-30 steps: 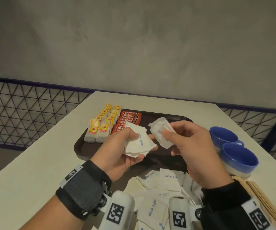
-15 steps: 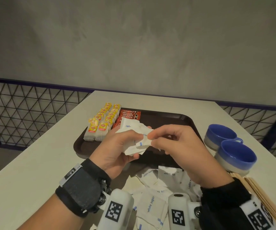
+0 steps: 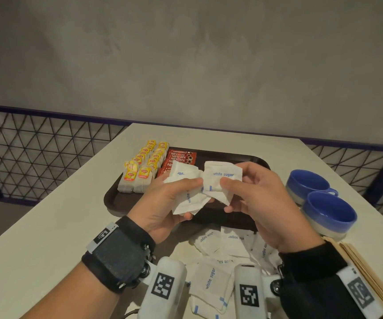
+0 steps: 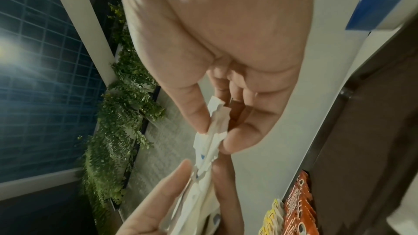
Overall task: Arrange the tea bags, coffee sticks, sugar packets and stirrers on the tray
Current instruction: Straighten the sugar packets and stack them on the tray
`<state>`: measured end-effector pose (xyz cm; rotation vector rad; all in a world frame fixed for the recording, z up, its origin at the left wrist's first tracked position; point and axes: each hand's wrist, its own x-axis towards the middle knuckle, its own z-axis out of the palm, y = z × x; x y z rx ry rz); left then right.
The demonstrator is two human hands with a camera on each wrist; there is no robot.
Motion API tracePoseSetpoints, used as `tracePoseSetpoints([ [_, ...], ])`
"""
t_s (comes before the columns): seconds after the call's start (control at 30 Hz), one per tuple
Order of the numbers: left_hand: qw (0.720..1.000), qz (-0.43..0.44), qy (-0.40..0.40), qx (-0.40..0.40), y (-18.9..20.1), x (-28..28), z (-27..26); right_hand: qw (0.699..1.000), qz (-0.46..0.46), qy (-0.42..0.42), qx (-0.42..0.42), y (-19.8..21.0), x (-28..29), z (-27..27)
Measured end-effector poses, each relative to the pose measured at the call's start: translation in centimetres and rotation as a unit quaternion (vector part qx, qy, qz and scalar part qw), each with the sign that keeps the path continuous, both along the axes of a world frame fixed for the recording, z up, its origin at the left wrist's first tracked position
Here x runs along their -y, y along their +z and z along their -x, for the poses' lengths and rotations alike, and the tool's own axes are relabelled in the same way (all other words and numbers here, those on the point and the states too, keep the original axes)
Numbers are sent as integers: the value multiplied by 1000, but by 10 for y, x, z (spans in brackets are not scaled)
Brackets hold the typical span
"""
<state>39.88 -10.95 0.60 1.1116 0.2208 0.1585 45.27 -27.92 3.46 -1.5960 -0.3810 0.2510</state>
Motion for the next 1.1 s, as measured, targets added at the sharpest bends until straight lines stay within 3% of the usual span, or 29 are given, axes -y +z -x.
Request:
tracePoseSetpoints([
  [0.2,999,-34,-38,3,-3,4,1,1000,6,4,-8,1,-1,2],
  [0.37,1000,-14,-20,6,-3,2,0,999,16,-49,6,0,3,-5],
  [0.63,1000,11,1,23,-3,2,0,986,-147,17,-70,4,9,-4],
  [1.1,998,2,-37,53,-3,7,2,1000,2,-15,-5,-3,0,-4],
])
